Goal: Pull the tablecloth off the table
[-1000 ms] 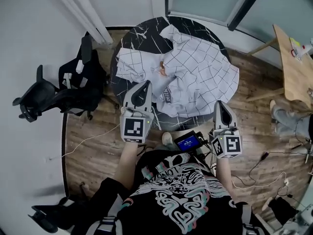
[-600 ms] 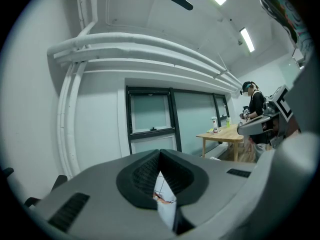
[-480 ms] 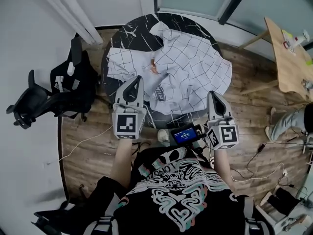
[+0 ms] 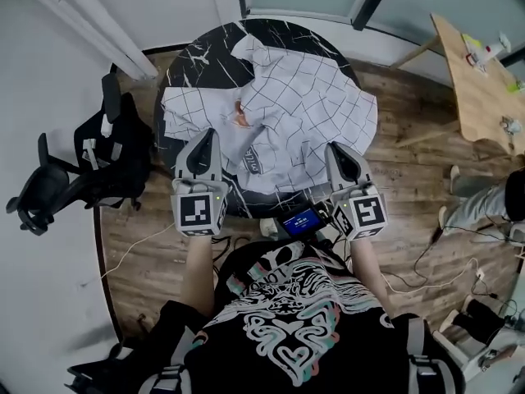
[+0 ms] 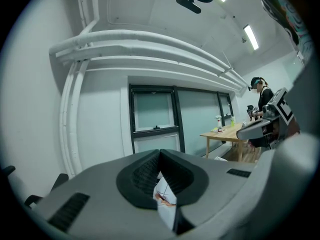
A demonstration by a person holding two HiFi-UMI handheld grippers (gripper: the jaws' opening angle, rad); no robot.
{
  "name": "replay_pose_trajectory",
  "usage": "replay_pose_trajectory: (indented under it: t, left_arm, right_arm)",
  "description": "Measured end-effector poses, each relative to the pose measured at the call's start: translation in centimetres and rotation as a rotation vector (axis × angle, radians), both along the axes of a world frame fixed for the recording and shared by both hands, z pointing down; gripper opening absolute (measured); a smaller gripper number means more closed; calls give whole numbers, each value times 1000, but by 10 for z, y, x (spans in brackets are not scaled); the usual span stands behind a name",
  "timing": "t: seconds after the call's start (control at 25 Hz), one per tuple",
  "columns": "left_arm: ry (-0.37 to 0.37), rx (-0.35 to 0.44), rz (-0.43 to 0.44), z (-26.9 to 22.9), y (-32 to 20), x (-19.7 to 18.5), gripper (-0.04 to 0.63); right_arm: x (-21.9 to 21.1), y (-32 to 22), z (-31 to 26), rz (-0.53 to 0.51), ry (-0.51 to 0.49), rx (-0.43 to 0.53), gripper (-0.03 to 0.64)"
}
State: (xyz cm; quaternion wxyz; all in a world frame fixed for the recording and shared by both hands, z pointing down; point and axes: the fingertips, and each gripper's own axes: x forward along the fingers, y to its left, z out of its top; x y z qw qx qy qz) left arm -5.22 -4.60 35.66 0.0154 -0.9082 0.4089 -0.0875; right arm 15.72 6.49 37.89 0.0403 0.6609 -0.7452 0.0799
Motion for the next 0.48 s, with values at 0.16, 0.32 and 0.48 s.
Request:
replay_pose_trajectory:
  t: [0.16,0.32,0.48]
  left_arm:
    - [-13,-17,-5,9,0,5,15]
    - [-37,-26,3,19,-1,11,15]
    - [-33,-66,11,32,-3,16,15]
  right_arm:
    - [6,-4,7,-8,-10,-14,17]
    - [12,-10,17,-12,-17,-31,20]
    - [15,-18,33,-35,-6,-70,29]
